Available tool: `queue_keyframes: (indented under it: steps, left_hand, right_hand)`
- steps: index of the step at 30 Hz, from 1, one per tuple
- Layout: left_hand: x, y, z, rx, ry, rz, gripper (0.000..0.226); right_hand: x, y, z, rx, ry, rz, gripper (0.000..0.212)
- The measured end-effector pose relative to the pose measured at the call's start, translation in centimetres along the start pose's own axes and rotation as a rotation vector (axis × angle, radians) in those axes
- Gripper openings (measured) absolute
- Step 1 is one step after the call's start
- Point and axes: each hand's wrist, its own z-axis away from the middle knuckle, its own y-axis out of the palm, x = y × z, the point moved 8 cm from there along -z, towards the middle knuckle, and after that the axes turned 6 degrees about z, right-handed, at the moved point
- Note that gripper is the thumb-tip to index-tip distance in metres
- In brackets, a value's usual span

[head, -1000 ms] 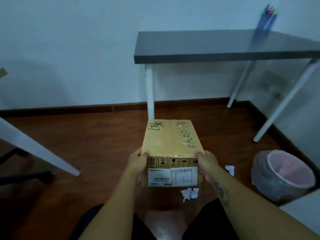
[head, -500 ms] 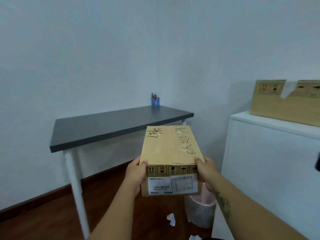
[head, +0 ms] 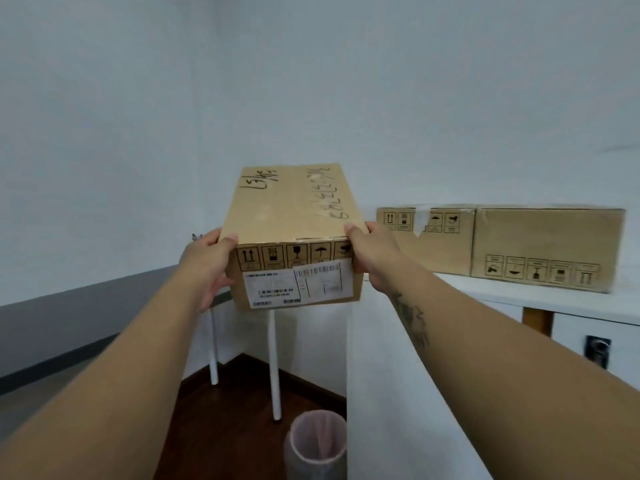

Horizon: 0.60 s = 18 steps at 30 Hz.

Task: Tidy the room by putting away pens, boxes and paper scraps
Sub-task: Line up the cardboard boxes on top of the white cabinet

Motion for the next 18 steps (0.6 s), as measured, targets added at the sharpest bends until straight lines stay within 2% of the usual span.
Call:
queue_keyframes:
  steps: [5,10,18]
  left_hand:
    - [-4.6,6.8,-1.2,0.124,0.083,0.052,0.029]
    - [-8.0,16.8,0.0,0.324,0.119,0.163,0.029]
    - [-11.4,34.3,8.9,0.669,0.085,0.312,0.019]
  right_hand:
    - [6.5,-7.6,-0.8,-0.166,-0.105,0.083,0.027]
    - [11.6,-18.7,1.0,-0.348,-0.157,0.169,0.028]
    - [17.4,-37.3,10.2,-0.68,-0.148,0.383,0.029]
